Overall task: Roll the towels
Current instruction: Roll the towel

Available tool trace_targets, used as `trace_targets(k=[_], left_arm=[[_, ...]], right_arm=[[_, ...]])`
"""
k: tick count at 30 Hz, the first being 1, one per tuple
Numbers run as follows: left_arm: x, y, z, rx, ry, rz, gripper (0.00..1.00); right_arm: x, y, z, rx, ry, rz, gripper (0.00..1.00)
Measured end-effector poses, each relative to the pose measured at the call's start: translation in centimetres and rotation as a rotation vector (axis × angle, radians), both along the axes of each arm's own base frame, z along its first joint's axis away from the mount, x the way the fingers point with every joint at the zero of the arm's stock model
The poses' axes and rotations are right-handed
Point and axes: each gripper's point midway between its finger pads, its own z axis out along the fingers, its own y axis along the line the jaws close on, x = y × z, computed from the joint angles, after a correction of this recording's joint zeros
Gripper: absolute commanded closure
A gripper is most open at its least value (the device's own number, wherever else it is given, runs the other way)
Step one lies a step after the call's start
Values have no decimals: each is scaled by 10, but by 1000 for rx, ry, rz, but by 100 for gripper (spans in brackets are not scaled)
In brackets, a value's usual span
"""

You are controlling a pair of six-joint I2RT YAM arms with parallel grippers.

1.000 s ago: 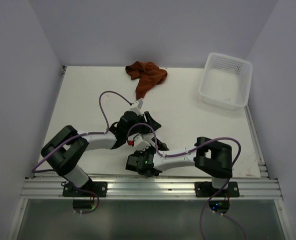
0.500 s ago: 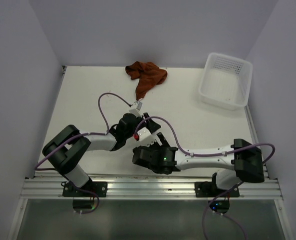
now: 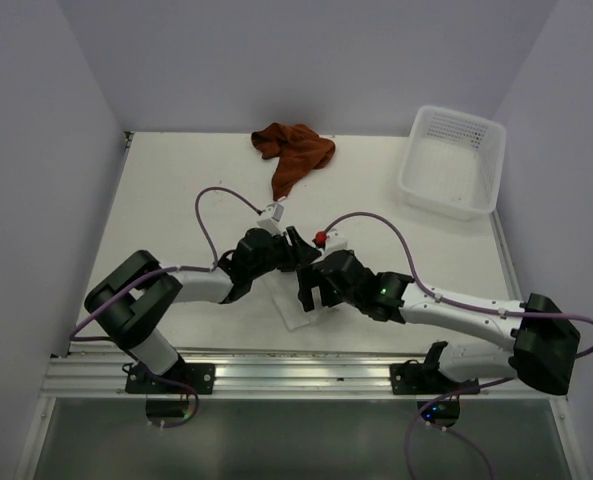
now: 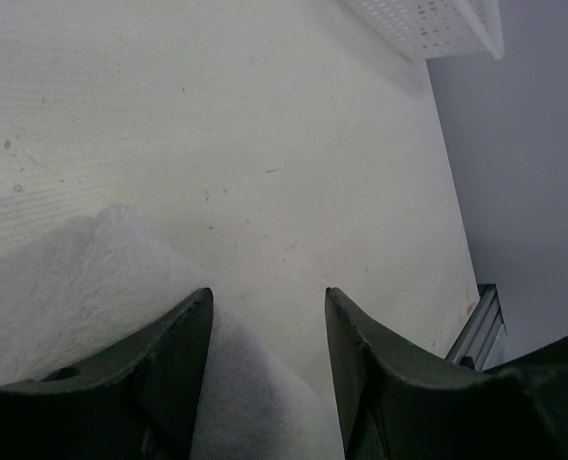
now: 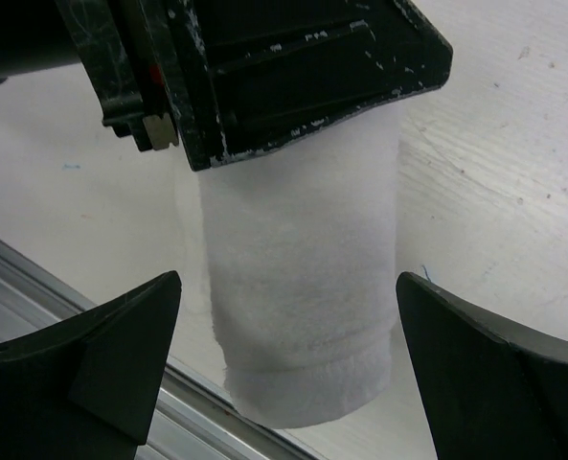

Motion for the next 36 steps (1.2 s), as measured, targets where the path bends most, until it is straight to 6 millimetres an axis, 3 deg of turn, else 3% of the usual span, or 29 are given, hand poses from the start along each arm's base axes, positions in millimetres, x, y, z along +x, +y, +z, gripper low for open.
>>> trace_targets(k=[7, 14, 19, 24, 28, 31, 36], left_arm=[[-1, 1, 0, 3, 2, 2, 45], [-5, 4, 0, 9, 8, 2, 45], [-5, 6, 0, 18, 13, 7, 45], [-6, 7, -1, 24, 16, 7, 45], [-7, 8, -1, 28, 20, 7, 45], [-8, 9, 0, 36, 27, 8, 45], [-9, 10, 2, 52, 41, 6, 44]], right_arm=[[15, 12, 4, 125, 63, 26, 1], [24, 8, -39, 118, 146, 11, 3], [21, 19, -44, 169, 153, 55, 8], [19, 23, -44, 193, 155, 78, 23], [17, 23, -45, 205, 159, 92, 48], [15, 24, -46, 214, 153, 96, 52], [9, 24, -45, 166, 107, 102, 49]])
